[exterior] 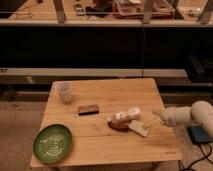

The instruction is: Place the white sponge in the ceramic bowl

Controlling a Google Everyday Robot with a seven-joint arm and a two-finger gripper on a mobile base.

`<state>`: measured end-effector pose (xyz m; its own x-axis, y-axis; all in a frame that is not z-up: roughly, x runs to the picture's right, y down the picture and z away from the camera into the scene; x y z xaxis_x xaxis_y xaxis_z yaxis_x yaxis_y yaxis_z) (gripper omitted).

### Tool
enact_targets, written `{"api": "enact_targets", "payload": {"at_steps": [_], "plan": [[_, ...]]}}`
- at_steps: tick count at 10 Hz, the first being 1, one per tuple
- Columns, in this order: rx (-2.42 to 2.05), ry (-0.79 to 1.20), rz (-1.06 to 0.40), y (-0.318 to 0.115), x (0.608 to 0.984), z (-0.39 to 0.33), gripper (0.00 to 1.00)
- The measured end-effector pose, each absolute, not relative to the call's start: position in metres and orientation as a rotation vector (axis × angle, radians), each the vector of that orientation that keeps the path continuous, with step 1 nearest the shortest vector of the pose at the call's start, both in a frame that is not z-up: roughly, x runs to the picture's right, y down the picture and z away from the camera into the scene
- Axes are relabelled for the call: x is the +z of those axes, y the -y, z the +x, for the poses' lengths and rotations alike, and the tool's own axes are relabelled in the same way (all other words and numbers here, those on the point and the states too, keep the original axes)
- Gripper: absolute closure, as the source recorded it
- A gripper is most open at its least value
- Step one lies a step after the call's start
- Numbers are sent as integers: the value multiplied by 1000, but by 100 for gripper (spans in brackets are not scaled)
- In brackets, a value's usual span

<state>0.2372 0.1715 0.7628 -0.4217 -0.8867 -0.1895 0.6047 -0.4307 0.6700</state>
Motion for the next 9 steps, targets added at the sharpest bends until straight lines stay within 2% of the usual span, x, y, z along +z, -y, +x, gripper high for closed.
{"api": "enact_targets", "payload": {"at_steps": [2, 5, 9], "plan": [[-1991, 591, 678, -189, 764, 229, 20], [-2008, 578, 682, -190, 765, 226, 20], [-2179, 446, 728, -200, 795, 212, 20]]}}
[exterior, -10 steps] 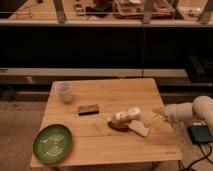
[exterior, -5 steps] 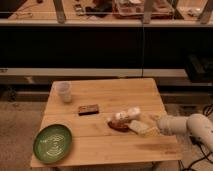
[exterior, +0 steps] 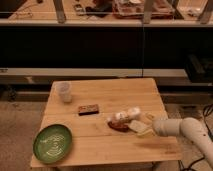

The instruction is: Place the white sponge in the ceramic bowl

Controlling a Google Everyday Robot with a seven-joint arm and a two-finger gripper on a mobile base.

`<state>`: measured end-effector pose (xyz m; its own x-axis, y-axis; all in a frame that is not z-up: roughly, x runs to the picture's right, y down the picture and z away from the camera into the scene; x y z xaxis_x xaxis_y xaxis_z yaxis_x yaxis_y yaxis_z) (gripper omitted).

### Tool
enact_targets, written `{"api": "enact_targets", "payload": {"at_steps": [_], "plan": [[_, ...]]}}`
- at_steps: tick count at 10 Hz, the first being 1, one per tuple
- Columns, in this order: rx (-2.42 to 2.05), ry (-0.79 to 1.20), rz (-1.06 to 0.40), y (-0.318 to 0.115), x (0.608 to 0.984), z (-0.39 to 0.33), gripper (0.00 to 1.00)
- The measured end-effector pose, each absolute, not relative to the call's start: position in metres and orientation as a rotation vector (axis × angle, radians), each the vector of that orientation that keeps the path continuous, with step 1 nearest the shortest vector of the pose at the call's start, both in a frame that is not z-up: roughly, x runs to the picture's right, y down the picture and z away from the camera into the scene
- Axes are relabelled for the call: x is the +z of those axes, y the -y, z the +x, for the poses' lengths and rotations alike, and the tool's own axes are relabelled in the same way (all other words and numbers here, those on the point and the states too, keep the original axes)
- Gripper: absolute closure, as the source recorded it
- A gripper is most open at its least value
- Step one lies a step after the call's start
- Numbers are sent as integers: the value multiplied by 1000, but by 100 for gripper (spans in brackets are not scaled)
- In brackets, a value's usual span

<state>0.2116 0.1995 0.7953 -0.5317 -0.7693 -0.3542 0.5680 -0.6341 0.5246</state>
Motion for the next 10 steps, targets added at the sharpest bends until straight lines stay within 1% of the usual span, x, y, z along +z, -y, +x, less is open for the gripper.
{"api": "enact_targets", "payload": {"at_steps": [2, 4, 9, 10], "plan": [[-2224, 376, 713, -203, 812, 215, 20], [-2259, 370, 694, -209, 820, 217, 20], [-2283, 427, 660, -226, 831, 223, 20], [-2275, 446, 662, -228, 832, 223, 24]]}}
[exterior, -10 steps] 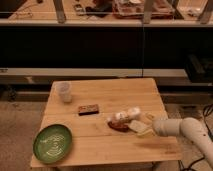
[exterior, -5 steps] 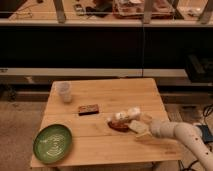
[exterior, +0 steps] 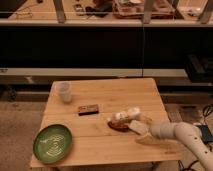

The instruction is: Place the white sponge in the ceramic bowl

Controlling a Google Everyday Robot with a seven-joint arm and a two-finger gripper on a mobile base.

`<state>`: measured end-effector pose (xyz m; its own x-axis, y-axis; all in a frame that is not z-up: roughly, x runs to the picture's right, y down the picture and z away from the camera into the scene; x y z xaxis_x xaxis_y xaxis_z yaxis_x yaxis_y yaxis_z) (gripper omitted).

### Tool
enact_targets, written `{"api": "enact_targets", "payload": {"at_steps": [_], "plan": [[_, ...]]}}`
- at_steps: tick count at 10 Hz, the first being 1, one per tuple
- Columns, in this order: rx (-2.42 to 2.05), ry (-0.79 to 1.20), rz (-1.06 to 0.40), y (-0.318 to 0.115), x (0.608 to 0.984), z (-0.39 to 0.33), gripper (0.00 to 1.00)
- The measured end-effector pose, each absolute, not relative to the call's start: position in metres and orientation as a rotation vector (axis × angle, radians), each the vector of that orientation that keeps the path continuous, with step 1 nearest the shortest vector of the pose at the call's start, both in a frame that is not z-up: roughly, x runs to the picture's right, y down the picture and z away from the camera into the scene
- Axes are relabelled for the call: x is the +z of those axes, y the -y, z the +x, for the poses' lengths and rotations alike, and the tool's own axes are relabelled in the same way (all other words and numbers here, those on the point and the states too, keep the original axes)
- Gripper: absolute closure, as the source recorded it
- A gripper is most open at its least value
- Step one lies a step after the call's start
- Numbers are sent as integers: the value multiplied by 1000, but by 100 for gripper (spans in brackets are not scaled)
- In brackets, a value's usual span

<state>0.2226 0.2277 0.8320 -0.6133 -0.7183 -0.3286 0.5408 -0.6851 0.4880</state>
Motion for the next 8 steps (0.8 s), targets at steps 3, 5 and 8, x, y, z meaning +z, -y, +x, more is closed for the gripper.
{"api": "enact_targets", "payload": {"at_steps": [3, 5, 8], "plan": [[-2225, 527, 707, -227, 829, 215, 55], [-2184, 569, 737, -224, 825, 214, 74], [-2110, 593, 822, -198, 804, 219, 99]]}}
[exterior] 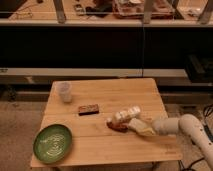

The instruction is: Place the white sponge in the ceramic bowl

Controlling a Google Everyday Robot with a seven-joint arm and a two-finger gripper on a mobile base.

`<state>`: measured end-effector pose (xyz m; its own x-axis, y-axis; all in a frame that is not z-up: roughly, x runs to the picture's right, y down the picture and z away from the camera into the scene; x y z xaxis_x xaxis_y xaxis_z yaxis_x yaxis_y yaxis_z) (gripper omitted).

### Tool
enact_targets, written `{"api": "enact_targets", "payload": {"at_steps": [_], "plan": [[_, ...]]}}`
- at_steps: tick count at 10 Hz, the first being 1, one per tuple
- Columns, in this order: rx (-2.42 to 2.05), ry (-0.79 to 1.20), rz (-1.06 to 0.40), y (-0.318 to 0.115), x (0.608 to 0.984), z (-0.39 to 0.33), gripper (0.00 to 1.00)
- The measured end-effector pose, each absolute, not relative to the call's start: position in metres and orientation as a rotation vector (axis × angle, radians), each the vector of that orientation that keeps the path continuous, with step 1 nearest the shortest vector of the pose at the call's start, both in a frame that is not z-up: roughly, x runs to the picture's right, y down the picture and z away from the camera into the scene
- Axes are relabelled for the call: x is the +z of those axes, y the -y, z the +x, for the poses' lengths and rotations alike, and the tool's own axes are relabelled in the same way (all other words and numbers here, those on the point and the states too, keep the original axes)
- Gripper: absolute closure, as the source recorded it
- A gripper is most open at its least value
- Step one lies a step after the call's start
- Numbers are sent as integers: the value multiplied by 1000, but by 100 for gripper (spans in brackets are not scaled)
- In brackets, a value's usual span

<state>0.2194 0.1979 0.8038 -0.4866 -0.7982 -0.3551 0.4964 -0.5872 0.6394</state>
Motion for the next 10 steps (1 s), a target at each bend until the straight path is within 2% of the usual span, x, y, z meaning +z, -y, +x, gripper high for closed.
{"api": "enact_targets", "payload": {"at_steps": [3, 6, 8, 10], "plan": [[-2101, 578, 1055, -142, 729, 203, 100], [-2135, 583, 1405, -97, 633, 121, 100], [-2131, 664, 1679, -104, 559, 40, 100], [-2133, 769, 1839, -131, 520, -18, 100]]}}
